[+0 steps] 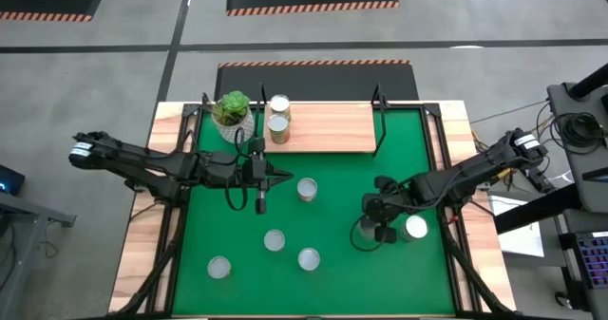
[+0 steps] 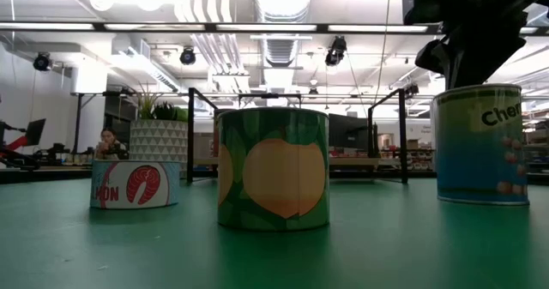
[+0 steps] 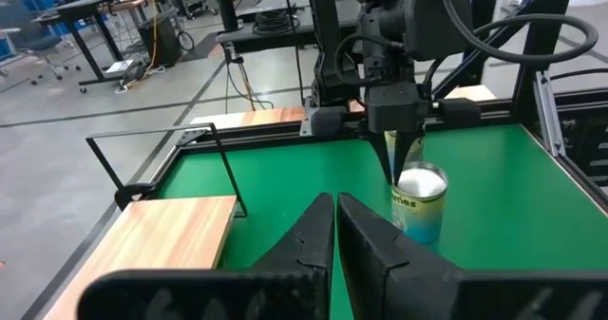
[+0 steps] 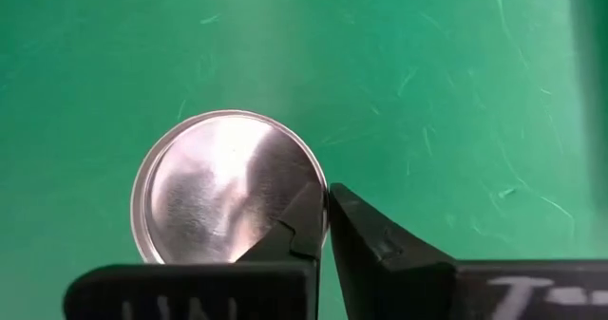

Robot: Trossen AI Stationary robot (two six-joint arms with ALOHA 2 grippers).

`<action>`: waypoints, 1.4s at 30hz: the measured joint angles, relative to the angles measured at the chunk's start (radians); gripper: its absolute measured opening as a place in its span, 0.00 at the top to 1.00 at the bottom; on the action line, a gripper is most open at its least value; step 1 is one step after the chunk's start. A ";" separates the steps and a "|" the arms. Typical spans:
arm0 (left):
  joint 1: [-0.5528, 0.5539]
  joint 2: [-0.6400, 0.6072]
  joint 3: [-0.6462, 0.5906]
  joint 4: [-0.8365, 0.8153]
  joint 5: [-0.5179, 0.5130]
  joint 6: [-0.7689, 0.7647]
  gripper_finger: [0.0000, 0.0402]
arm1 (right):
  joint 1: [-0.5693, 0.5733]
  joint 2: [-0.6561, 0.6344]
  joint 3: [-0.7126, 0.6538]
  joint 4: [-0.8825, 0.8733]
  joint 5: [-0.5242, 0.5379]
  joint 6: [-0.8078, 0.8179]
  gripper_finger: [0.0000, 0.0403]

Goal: Pick and place cans onto a shelf
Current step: Put the canned cherries on the shelf

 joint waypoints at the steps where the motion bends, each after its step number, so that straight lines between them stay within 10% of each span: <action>1: 0.000 0.000 0.000 0.000 0.000 0.000 1.00 | 0.000 -0.005 0.000 -0.004 -0.003 0.000 0.98; 21: 0.000 0.000 0.000 0.002 0.000 0.000 1.00 | -0.018 -0.069 0.013 -0.121 -0.085 0.349 0.96; 35: 0.000 0.000 0.000 0.001 0.001 0.000 1.00 | -0.030 -0.067 0.009 -0.117 -0.157 0.472 0.49; 42: 0.000 0.000 -0.002 -0.001 0.001 0.000 1.00 | -0.031 -0.066 -0.010 -0.071 -0.137 0.466 0.47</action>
